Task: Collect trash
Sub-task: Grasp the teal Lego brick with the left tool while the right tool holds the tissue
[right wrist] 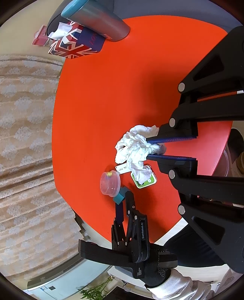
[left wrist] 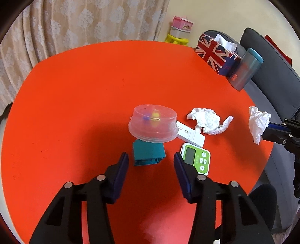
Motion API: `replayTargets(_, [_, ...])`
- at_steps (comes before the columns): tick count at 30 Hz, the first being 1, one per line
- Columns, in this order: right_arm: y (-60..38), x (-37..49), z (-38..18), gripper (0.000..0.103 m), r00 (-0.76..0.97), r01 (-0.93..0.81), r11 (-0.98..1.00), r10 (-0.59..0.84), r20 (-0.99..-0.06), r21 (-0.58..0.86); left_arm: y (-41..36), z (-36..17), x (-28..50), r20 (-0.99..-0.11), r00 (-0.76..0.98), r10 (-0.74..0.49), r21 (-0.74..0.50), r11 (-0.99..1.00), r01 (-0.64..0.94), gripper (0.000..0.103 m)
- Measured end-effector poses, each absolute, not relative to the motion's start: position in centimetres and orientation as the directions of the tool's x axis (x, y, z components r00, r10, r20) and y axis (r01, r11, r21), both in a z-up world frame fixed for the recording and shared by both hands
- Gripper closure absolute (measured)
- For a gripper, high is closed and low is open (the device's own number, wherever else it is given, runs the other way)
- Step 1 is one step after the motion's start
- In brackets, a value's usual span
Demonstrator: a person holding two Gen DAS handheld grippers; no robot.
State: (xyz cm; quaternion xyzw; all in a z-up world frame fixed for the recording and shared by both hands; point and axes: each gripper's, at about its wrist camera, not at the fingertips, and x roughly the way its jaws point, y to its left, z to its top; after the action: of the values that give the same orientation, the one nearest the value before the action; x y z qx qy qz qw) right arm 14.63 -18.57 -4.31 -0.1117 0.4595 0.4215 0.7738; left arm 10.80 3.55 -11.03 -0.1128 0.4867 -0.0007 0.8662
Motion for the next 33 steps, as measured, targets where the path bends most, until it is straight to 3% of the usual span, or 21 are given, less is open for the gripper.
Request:
replayTargets(2, [-18.6,14.6,-4.3,0.091,0.224,-0.754,0.62,0.551,-0.804,0.214,3.5,-11.0,10.6,-0.842,0.53,-0.107,-0.189,0.976,-0.104,0.068])
replayTargets(33, [-19.8,12.4,-2.8,0.091,0.246,-0.769,0.605,0.578,-0.778,0.206,1.3,-6.5,4.8,-0.785,0.609,-0.116,-0.184,0.982,-0.051,0.071])
